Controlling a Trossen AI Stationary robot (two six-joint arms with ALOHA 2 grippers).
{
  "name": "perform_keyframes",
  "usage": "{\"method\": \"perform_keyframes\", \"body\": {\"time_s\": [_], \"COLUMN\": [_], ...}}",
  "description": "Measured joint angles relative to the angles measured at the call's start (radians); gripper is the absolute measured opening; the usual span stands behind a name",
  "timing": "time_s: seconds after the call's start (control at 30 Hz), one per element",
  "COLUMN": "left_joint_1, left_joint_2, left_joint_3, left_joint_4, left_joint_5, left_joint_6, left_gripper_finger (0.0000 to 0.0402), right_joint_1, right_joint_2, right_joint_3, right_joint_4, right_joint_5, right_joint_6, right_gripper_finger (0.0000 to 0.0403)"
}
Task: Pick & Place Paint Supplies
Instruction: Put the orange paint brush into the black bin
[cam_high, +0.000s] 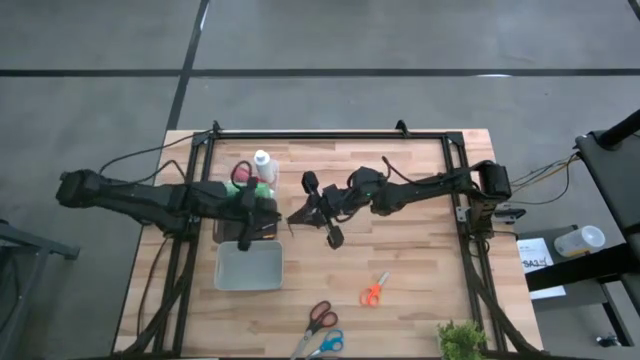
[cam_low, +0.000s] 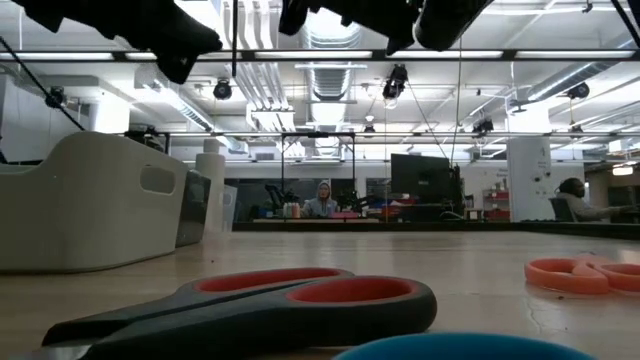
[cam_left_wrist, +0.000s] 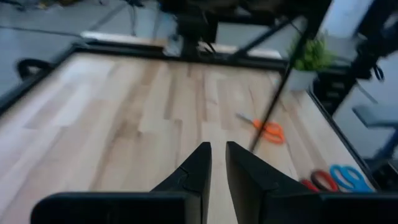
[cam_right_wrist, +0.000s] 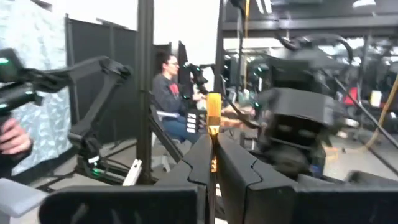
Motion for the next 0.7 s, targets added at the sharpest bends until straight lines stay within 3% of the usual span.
{"method": "perform_keyframes", "body": {"time_s": [0.23, 0.7], "left_joint_1": [-0.035, -0.041], "left_joint_2": [0.077, 0.09], "left_joint_3": [0.0, 0.0], "left_joint_4": [0.051, 0.083], "left_joint_5": [0.03, 0.165], "left_joint_6": [0.013, 0.098], "left_gripper_finger": [0.0058, 0.0058], "right_joint_1": [0.007, 0.01], "right_joint_2": [0.027, 0.027], "right_joint_3": [0.003, -0.006], "right_joint_4": [-0.001, 0.034], "right_joint_5": [-0.002, -0.001], "right_joint_6": [0.004, 0.003], "right_gripper_finger": [0.0012, 0.0012]}}
